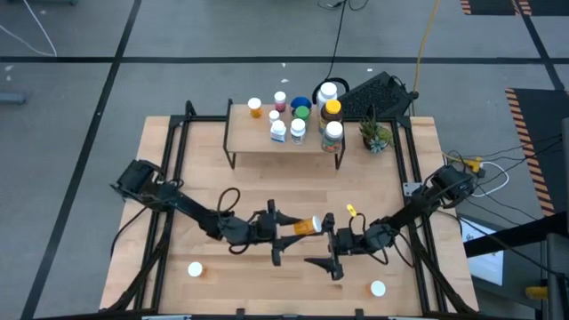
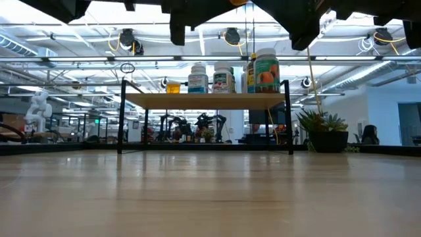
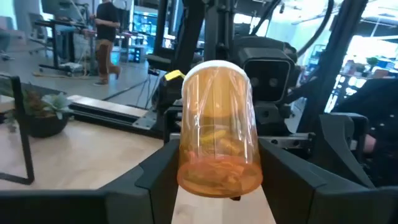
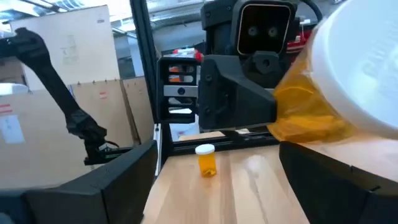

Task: Pick and place medicine bottles onto shelf by color
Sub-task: Put the middle orange pill bottle aligned with the other orange pill bottle on the shelf

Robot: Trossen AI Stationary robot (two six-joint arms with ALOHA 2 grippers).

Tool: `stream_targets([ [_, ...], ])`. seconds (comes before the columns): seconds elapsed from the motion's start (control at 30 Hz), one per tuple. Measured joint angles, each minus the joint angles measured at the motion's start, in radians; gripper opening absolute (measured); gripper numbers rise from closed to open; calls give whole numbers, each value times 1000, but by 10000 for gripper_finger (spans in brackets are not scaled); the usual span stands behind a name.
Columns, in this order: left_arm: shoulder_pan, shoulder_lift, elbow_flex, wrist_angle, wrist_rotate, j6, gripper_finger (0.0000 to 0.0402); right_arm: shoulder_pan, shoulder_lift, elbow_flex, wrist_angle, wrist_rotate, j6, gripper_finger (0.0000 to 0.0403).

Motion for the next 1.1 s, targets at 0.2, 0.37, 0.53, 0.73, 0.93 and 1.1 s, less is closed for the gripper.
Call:
stream_targets([
  [0.2, -1, 0, 6, -5, 12, 15, 199, 5, 0, 1, 8, 35, -37, 328],
  [0.37, -7, 0, 6, -18, 55, 11, 192, 22, -3, 3, 4, 132, -47, 323],
  [0.53, -19, -7, 2, -23, 75, 23, 184, 41, -8, -1, 32, 215, -74, 323],
  [0.73, -20, -7, 3, -23, 68, 22, 198, 33, -10, -1, 37, 134, -63, 321],
  [0.93, -16, -8, 3, -21, 58, 15, 194, 30, -9, -2, 24, 130, -61, 289],
  [1.1, -7, -9, 3, -75, 59, -30, 196, 30, -8, -3, 14, 131, -89, 232],
])
